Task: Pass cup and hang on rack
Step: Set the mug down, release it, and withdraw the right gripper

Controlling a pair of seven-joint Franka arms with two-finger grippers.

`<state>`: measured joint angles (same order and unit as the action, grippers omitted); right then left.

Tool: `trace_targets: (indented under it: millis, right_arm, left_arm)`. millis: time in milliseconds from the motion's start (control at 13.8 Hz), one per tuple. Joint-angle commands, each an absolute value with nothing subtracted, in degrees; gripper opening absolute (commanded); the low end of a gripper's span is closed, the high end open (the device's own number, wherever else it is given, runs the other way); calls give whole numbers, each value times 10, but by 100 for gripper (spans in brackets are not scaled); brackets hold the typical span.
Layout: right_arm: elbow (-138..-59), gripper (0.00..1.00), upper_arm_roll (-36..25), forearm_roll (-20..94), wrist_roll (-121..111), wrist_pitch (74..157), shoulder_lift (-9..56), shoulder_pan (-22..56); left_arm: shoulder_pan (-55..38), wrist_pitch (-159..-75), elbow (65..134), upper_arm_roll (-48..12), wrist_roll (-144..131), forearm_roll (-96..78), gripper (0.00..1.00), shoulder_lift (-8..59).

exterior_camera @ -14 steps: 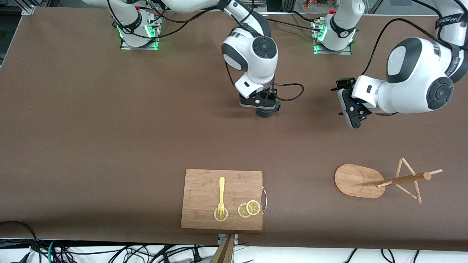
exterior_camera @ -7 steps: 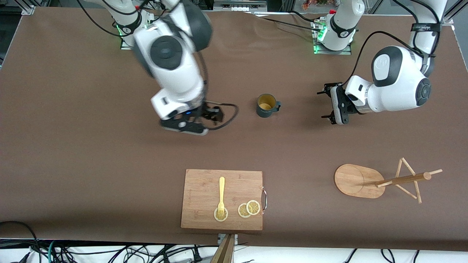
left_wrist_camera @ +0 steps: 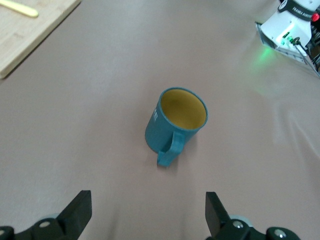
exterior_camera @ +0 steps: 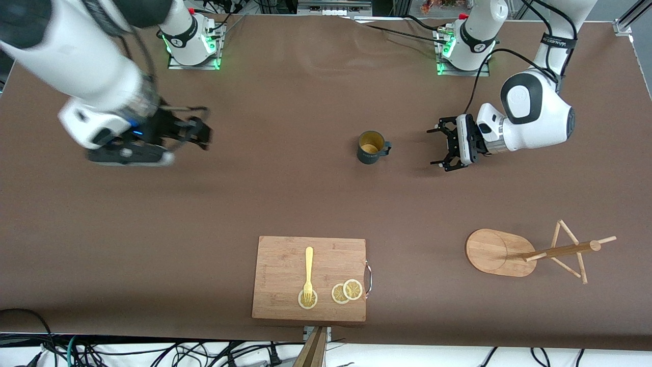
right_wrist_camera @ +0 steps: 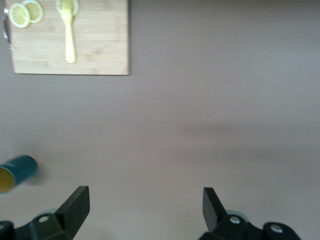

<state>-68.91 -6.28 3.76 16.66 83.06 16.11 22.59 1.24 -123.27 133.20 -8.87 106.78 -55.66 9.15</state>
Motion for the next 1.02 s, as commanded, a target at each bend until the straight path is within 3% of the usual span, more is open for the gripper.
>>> trace_targets:
  millis: [0, 218, 436, 945]
  right_arm:
    - [-722, 100, -156, 90, 51, 796, 127, 221]
    - [-785, 100, -207, 88, 21, 808, 105, 221]
    - [-906, 100, -208, 47, 19, 898, 49, 222]
    - [-868, 100, -212, 47, 4, 892, 78, 216]
  left_arm:
    - [10, -1256, 1350, -89, 1157, -608, 100, 104]
    - [11, -1259, 1360, -90, 1276, -697, 100, 154]
    - [4, -1258, 1364, -90, 1429, -820, 100, 211]
    - [-21, -1259, 1393, -105, 1549, -961, 100, 240]
